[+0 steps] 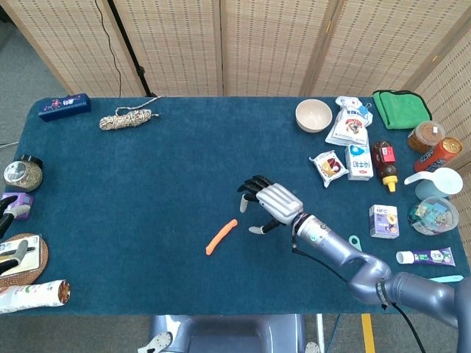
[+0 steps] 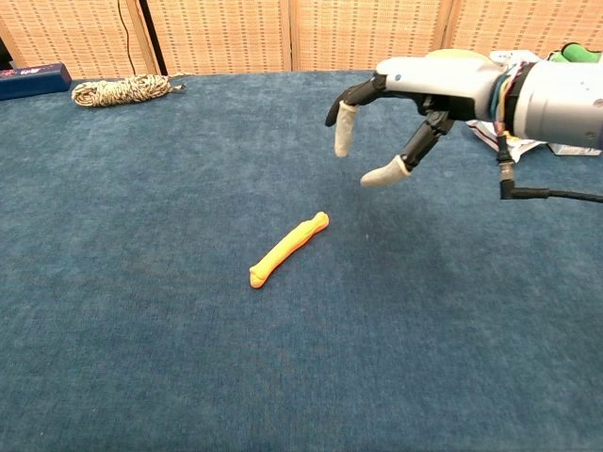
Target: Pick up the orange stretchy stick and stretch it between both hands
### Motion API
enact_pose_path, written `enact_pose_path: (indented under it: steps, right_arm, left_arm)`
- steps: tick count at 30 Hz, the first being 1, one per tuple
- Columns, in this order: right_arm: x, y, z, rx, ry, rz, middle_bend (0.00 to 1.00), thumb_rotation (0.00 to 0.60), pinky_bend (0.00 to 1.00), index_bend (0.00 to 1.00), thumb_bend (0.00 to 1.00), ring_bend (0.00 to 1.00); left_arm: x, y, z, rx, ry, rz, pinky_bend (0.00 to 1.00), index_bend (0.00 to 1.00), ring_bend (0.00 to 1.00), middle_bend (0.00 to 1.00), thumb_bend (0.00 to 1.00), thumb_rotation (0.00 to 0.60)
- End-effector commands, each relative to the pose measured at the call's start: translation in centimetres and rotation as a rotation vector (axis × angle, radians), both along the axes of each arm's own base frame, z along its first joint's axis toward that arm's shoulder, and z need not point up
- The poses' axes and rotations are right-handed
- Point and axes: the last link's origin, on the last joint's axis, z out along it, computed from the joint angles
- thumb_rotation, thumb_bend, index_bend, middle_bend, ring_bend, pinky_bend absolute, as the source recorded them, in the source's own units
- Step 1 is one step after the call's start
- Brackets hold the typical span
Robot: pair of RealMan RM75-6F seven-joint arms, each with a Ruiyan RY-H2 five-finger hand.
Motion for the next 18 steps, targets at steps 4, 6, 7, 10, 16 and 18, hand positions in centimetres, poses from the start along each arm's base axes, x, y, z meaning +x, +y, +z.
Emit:
enact_pose_path:
  steps: [4, 6, 7, 10, 16, 18]
  right_arm:
    - [0.9, -0.2, -1.4, 0.003, 0.027, 0.052, 0.18, 0.6, 0.04, 0.42, 0.24, 0.1]
    - [1.2, -0.2, -1.7, 0.007, 0.031, 0.061, 0.18, 0.6, 0.04, 0.42, 0.24, 0.1]
    - [1.5, -0.2, -2.0, 0.012, 0.033, 0.071, 0.18, 0.6, 0.04, 0.42, 0.24, 0.1]
    - [2.1, -0.6, -2.7, 0.008, 0.034, 0.088, 0.18, 0.6, 0.04, 0.42, 0.24, 0.1]
    - [2.4, -0.9, -3.7, -0.011, 0.041, 0.104, 0.18, 0.6, 0.03, 0.43, 0.24, 0.1]
    - [2.3, -0.9, -4.1, -0.017, 0.048, 0.108, 0.18, 0.6, 0.03, 0.43, 0.24, 0.1]
  left_arm:
    - [0.0, -0.1, 0.1, 0.004, 0.002, 0.001, 0.05, 0.24, 0.13, 0.13, 0.39, 0.6]
    - [0.0, -0.1, 0.2, 0.005, 0.002, 0.002, 0.05, 0.24, 0.13, 0.13, 0.39, 0.6]
    - [0.0, -0.1, 0.2, 0.006, 0.001, 0.003, 0.05, 0.24, 0.13, 0.13, 0.39, 0.6]
    - [0.0, -0.2, 0.2, 0.004, 0.002, 0.006, 0.05, 0.24, 0.13, 0.13, 0.39, 0.6]
    - [-0.2, -0.4, 0.3, 0.007, 0.003, 0.015, 0.05, 0.24, 0.13, 0.13, 0.39, 0.6]
    - [-0.3, -0.4, 0.3, 0.007, 0.004, 0.016, 0.05, 0.24, 0.13, 0.13, 0.39, 0.6]
